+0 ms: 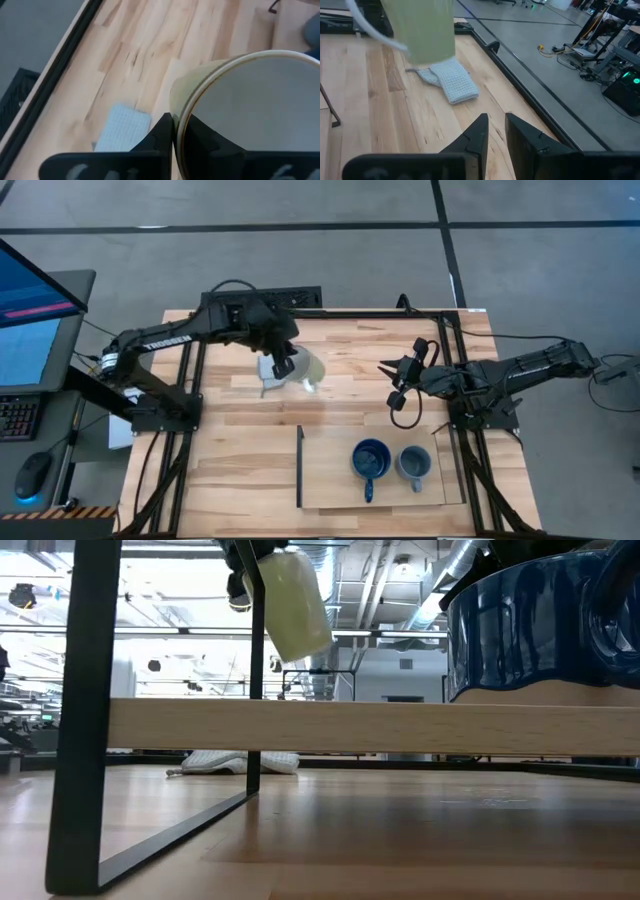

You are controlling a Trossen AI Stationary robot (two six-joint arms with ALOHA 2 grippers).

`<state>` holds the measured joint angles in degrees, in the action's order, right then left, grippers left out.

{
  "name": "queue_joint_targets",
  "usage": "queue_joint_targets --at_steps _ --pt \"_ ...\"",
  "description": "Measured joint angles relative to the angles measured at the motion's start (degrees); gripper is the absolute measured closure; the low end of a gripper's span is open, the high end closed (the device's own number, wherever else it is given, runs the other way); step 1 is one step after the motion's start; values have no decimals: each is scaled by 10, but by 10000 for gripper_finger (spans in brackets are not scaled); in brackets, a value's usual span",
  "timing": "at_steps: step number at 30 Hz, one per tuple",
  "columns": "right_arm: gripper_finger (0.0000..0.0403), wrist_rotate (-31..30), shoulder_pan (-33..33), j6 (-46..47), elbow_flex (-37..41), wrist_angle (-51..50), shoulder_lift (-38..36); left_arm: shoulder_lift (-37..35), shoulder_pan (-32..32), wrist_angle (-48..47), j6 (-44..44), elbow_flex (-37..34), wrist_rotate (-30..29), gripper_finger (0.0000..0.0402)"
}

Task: Stack small to large cups/mugs on shelf
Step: Put the green mug on the shelf

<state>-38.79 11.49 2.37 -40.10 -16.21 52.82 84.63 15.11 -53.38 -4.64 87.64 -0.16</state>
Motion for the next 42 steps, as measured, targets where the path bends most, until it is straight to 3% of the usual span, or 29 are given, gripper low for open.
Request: queue_joint_targets --at_steps 6,16,21,29,42 --pt "317 0 0 1 0 0 0 75 3 -1 31 21 -2 391" --pt "317 0 0 11 0 0 0 250 7 -101 85 184 25 391" --pt "317 0 0 11 0 0 0 302 -2 -117 113 219 37 391" --pt "317 0 0 12 0 -1 0 339 -19 -122 132 219 75 391" --pt "317 0 0 12 0 -3 0 350 -56 -115 130 216 76 391"
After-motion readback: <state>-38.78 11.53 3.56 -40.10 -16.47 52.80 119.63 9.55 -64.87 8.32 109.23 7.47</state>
